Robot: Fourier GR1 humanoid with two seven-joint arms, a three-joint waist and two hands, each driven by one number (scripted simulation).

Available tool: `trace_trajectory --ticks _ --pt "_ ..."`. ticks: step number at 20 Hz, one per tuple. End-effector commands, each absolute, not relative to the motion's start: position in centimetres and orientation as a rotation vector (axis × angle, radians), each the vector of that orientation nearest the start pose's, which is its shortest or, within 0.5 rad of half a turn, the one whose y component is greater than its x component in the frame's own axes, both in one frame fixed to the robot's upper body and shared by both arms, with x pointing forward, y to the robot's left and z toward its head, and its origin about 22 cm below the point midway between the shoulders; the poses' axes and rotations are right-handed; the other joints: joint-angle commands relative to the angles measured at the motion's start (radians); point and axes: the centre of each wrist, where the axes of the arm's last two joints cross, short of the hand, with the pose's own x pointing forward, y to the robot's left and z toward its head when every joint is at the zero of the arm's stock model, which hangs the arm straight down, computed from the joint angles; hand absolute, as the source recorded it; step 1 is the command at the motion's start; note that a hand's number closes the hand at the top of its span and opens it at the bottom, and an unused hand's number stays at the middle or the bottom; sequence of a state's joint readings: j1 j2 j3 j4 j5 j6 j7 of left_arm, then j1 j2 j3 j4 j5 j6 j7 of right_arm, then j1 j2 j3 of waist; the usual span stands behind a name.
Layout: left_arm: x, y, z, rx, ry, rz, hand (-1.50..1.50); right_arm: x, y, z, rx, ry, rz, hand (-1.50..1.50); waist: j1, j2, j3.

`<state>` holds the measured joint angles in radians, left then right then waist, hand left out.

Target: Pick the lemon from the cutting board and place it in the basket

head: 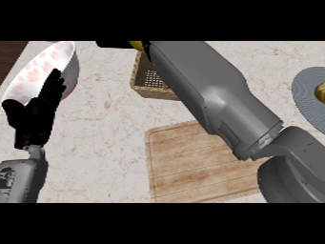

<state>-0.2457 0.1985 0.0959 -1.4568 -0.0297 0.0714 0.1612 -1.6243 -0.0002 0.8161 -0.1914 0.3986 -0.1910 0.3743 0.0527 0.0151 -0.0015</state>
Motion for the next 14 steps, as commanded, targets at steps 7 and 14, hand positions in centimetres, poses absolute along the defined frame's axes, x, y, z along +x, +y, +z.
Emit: trace_trajectory --ticks 7,14 --pt "29.4 28.5 5.4 0.256 -1.550 -0.089 0.00 44.6 -0.2 18.8 -1.191 -1.427 1.345 1.50 0.007 0.003 0.000" --pt "28.5 29.0 4.8 0.257 -1.527 -0.064 0.00 44.5 0.4 20.4 -1.134 -1.345 1.383 1.50 0.006 -0.002 0.000"
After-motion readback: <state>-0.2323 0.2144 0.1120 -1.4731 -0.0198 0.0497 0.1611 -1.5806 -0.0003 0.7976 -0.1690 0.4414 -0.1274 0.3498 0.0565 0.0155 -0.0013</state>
